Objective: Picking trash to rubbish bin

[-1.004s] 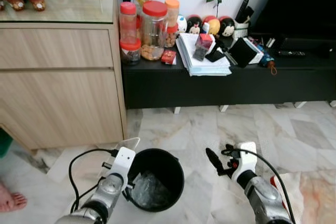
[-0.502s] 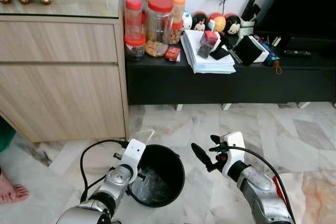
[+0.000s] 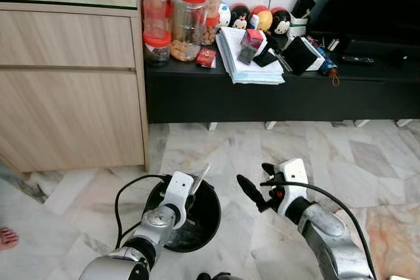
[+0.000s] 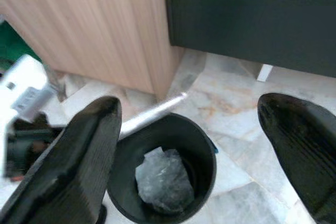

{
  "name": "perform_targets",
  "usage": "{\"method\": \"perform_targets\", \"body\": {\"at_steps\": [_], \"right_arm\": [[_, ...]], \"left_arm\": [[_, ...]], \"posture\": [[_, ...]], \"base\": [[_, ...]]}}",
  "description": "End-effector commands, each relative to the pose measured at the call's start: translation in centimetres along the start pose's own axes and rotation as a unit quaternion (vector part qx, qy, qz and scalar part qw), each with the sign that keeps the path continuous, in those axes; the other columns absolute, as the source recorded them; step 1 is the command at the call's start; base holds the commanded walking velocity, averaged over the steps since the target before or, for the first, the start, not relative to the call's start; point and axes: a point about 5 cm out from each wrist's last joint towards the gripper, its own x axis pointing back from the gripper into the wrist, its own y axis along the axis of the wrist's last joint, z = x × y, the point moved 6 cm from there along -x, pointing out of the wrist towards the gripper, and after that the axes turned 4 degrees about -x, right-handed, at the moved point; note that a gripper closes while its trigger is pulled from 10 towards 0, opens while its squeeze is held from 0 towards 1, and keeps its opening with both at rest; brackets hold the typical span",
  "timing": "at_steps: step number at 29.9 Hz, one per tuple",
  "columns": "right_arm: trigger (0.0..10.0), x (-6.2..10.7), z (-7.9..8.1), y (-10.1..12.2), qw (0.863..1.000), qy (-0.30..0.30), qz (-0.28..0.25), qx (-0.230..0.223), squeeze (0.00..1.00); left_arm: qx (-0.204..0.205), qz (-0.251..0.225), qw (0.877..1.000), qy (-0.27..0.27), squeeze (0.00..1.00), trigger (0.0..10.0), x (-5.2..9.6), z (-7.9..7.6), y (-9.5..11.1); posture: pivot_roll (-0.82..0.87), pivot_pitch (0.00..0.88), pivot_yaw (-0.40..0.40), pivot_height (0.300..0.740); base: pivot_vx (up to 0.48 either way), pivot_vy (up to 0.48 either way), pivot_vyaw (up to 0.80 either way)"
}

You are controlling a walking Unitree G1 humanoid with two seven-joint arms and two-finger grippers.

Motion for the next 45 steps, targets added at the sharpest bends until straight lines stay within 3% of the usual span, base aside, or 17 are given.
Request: {"method": "perform_targets", "body": {"at_steps": [1,6,10,13,18,20,24,29,34,45], "right_arm": [[10.0,0.6,0.3,0.7,1.0,0.0,0.003,0.001,0.0],[10.0,0.7,0.6,1.2,1.0,-0.01,0.004,0.005,0.0],[10.0,-0.6,-0.7,-0.3,0.997,-0.071,0.027,0.023,0.0],[10.0,-1.7,0.0,-1.8,0.996,-0.068,0.048,0.019,0.0],[10.0,-2.2,0.2,-2.2,0.995,-0.074,0.055,0.022,0.0],[10.0,-3.4,0.4,-3.8,0.991,-0.093,0.089,0.036,0.0],[10.0,-4.0,0.5,-4.8,0.988,-0.102,0.106,0.049,0.0],[10.0,-4.3,0.4,-5.1,0.987,-0.11,0.109,0.05,0.0],[10.0,-4.2,0.0,-5.4,0.985,-0.123,0.106,0.05,0.0],[10.0,-4.0,-0.1,-5.2,0.986,-0.123,0.098,0.047,0.0]], "left_arm": [[0.026,0.019,0.999,-0.019,0.0,10.0,-0.1,-1.9,-1.2],[0.05,0.021,0.998,-0.012,0.0,10.0,0.0,-1.9,-1.7],[0.052,0.022,0.998,0.004,0.0,10.0,0.3,-1.1,-2.2],[0.058,0.022,0.998,0.014,0.0,10.0,0.5,-0.6,-2.5],[0.06,0.023,0.998,0.02,0.0,10.0,0.6,-0.4,-2.6],[0.068,0.029,0.997,0.029,0.0,10.0,0.8,-0.1,-3.3],[0.067,0.034,0.997,0.027,0.0,10.0,0.9,-0.4,-3.7],[0.057,0.038,0.997,0.027,0.0,10.0,0.9,-0.5,-3.9],[0.036,0.038,0.997,0.058,0.0,10.0,1.1,0.9,-3.9],[0.019,0.023,0.997,0.073,0.0,10.0,1.0,1.8,-2.8]], "posture": [[-0.13,0.215,-0.252,0.74],[-0.13,0.224,-0.252,0.74],[-0.12,0.228,-0.249,0.74],[-0.1,0.233,-0.249,0.74],[-0.1,0.233,-0.249,0.74],[-0.09,0.24,-0.252,0.74],[-0.09,0.243,-0.257,0.74],[-0.1,0.25,-0.259,0.74],[-0.1,0.251,-0.264,0.74],[-0.11,0.246,-0.267,0.74]], "base": [[0.0,0.0,0.0],[0.0,0.0,0.0],[0.0,0.0,0.0],[0.0,0.0,0.0],[0.0,0.0,0.0],[0.0,0.0,0.0],[0.0,0.0,0.0],[0.0,0.0,0.0],[0.0,0.0,0.0],[0.0,0.0,0.0]]}}
